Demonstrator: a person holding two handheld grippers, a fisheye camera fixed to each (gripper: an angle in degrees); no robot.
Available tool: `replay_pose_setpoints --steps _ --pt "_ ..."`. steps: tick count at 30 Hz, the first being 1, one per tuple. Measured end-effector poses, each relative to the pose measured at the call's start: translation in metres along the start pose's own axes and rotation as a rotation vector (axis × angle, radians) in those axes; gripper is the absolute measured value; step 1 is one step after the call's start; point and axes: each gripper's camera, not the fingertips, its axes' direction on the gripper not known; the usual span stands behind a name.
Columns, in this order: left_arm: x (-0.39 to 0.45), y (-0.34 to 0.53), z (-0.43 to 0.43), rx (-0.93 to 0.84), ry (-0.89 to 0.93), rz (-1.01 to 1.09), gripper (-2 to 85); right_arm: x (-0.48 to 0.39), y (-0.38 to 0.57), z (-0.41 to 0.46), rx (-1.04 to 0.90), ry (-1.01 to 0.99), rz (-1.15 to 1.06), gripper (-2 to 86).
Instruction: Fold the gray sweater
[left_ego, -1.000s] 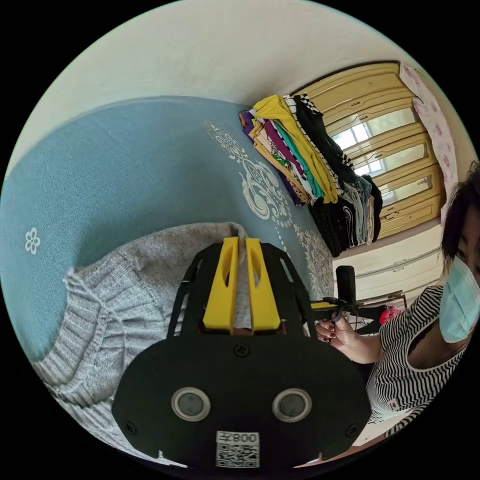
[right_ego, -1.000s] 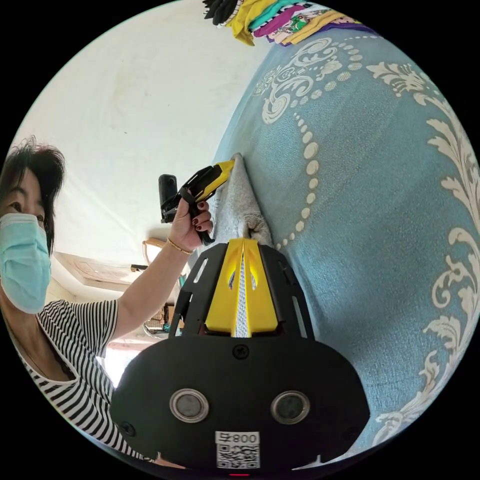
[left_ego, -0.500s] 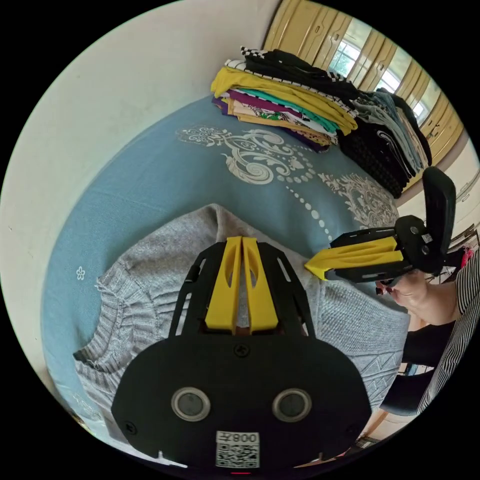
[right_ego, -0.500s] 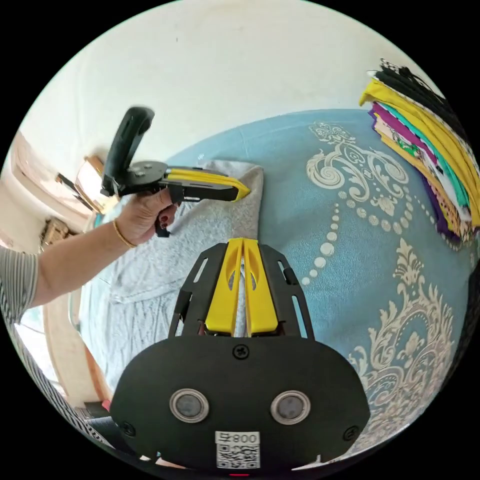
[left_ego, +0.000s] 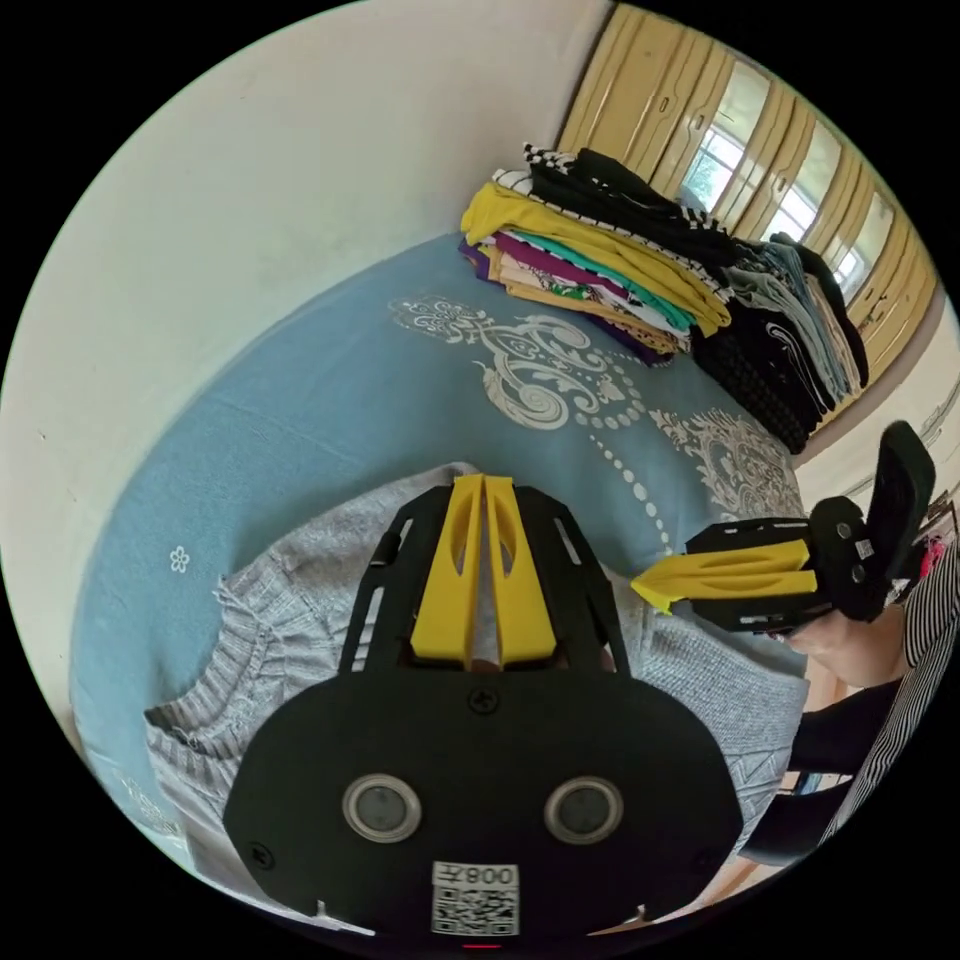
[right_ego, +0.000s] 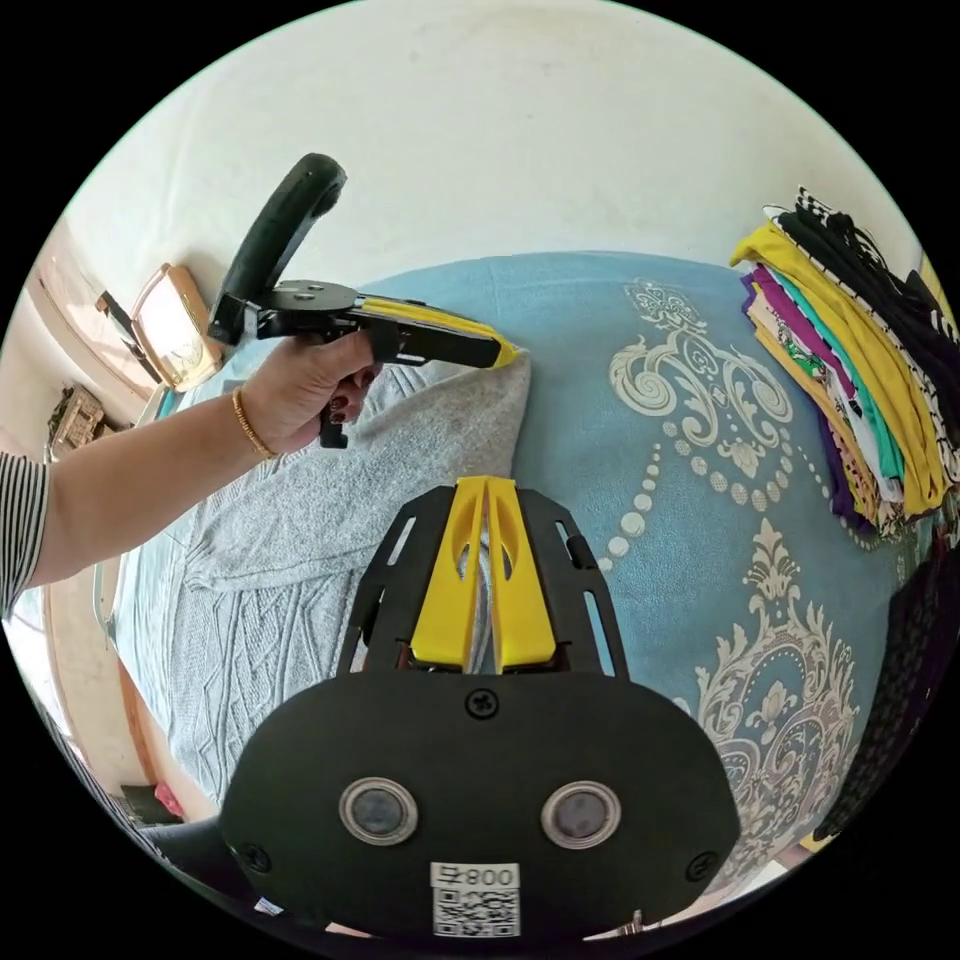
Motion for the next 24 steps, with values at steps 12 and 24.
replay_pose_setpoints --steps 12,24 --pt "0.016 0.079 -0.033 0.098 0.089 -0.072 0.1 -0.027 0.015 0.048 -0.037 0.049 -0.113 0.1" --pt "0.045 0.214 -0.073 0.185 -0.009 -0.371 0.1 -0.036 0.010 0.076 -0.023 0.046 -0.199 0.2"
